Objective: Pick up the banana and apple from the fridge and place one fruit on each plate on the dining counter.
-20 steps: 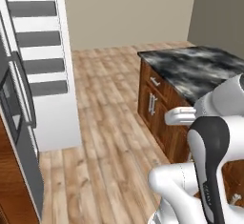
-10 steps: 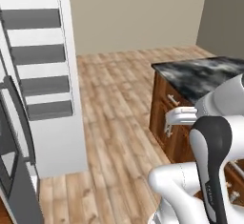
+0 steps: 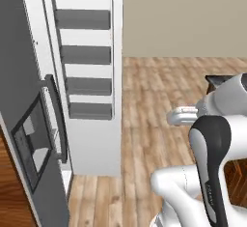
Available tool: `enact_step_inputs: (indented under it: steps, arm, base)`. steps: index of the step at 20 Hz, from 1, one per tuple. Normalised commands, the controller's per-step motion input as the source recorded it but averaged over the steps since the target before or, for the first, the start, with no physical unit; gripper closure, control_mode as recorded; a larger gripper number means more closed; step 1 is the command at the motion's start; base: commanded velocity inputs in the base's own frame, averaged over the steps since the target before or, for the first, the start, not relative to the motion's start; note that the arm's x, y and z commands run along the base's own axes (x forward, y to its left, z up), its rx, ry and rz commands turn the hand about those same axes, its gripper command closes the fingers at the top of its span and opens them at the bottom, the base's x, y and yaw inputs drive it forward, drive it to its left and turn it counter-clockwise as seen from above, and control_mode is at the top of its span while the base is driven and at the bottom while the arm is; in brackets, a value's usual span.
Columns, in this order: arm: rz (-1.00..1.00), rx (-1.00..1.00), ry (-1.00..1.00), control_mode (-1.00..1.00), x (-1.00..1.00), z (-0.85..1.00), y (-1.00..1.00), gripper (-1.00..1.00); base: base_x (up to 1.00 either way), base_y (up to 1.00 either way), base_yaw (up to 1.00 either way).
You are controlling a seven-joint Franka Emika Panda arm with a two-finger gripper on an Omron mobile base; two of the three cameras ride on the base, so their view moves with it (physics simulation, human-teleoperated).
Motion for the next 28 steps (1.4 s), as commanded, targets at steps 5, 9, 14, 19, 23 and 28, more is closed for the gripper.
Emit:
enact_step_inputs:
  steps: [5,9,14,19,23,28]
  arm:
    - [0.00,0.00,0.00,1.00,0.00,0.00,0.00,-1.00]
    - [0.00,0.00,0.00,1.00,0.00,0.00,0.00,-1.00]
    - [0.00,0.00,0.00,1.00,0.00,0.00,0.00,-1.00]
    - [0.00,0.00,0.00,1.00,0.00,0.00,0.00,-1.00]
    - [0.00,0.00,0.00,1.00,0.00,0.00,0.00,-1.00]
    - [0.00,0.00,0.00,1.00,0.00,0.00,0.00,-1.00]
  base:
    - [-0.13,-0.01,0.68]
    - [0.00,0.00,0.63]
    - [-0.02,-0.06,0.53]
    - [0.33,-0.47,0.21]
    - [0.72,-0.38,0.05]
    - [0.37,-0.31,0.03]
